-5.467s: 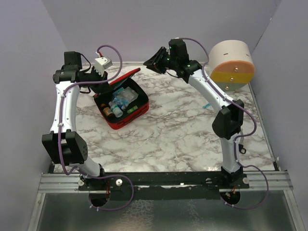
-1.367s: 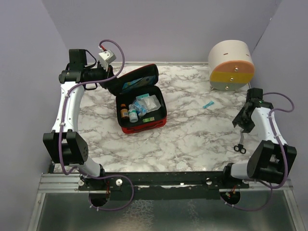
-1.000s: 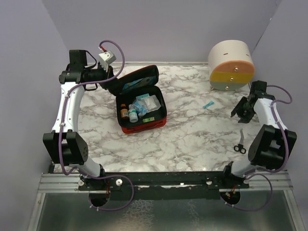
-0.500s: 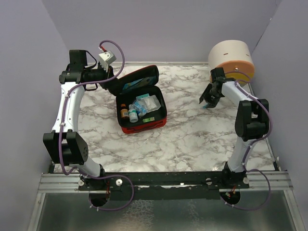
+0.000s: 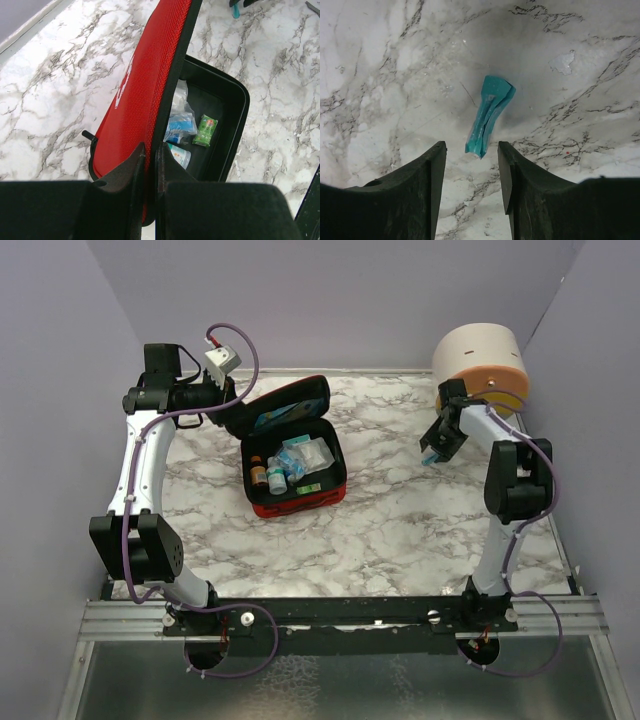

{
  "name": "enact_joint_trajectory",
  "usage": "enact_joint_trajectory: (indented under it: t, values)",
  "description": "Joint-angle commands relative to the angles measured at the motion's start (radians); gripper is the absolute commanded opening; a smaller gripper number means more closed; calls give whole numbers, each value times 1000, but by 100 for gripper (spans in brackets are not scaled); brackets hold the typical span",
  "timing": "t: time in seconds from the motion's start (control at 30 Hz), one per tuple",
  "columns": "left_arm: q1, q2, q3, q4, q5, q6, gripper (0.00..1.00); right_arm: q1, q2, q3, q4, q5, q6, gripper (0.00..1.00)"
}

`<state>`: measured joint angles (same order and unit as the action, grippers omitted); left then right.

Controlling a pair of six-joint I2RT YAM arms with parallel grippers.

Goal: Organize the medicine kit
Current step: Pick up the medical item at the center of the board.

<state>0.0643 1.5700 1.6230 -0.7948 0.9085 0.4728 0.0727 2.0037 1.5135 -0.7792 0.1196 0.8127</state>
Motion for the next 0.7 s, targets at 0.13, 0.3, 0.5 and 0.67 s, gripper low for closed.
enact_joint_trajectory:
  t: [0.13, 0.3, 0.5, 0.67]
  values:
    - [25, 28, -18, -59, -114, 1, 0, -2, 70, -6, 3, 44, 80, 41]
    - [25, 28, -21, -58, -114, 1, 0, -3, 43, -72, 23, 53, 97, 9]
    - [24, 33, -20, -58, -115, 3, 0, 18, -17, -88, 46, 25, 77, 1]
    - [24, 37, -9, -60, -119, 1, 0, 184, -77, 43, 77, -30, -19, 1]
